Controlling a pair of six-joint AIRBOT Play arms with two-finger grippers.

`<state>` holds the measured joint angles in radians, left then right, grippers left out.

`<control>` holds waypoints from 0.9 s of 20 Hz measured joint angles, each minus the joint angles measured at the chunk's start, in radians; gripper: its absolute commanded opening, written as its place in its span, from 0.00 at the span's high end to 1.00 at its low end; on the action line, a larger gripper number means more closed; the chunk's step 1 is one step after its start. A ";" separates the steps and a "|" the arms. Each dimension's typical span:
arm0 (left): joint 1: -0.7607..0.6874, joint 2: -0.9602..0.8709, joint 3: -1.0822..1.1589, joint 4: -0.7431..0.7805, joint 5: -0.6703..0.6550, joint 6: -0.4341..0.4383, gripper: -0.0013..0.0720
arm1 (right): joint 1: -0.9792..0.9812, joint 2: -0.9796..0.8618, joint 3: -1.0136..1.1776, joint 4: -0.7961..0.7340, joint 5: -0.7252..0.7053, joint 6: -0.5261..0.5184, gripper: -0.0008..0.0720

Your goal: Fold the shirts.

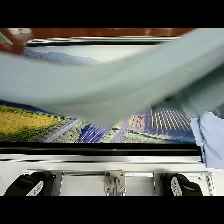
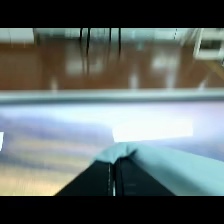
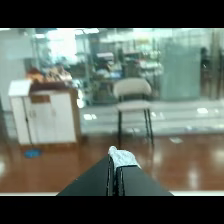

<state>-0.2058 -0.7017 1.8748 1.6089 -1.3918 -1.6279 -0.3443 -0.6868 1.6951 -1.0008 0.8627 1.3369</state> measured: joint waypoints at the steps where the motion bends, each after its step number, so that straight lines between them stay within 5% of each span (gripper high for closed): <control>1: 0.001 -0.001 -0.037 0.009 -0.024 0.000 0.94 | -0.002 -0.005 0.002 -0.029 0.047 0.011 0.91; 5: 0.001 -0.024 -0.245 0.029 -0.050 0.000 0.94 | -0.002 -0.076 0.005 -0.080 0.289 0.032 0.91; 10: 0.001 -0.138 -0.535 0.013 0.108 -0.030 0.94 | 0.001 -0.264 -0.027 -0.093 0.530 0.042 0.91; 14: 0.001 -0.327 -0.650 -0.060 0.246 -0.040 0.94 | 0.058 -0.470 -0.131 -0.091 0.443 0.048 0.91; 18: 0.001 -0.512 -0.684 -0.114 0.232 -0.041 0.94 | 0.145 -0.717 -0.179 -0.058 0.216 0.085 0.85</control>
<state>-0.2047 -1.2137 1.1912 1.4948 -1.1599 -1.6691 -0.1989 -1.4036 1.5166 -1.0592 1.0786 1.4216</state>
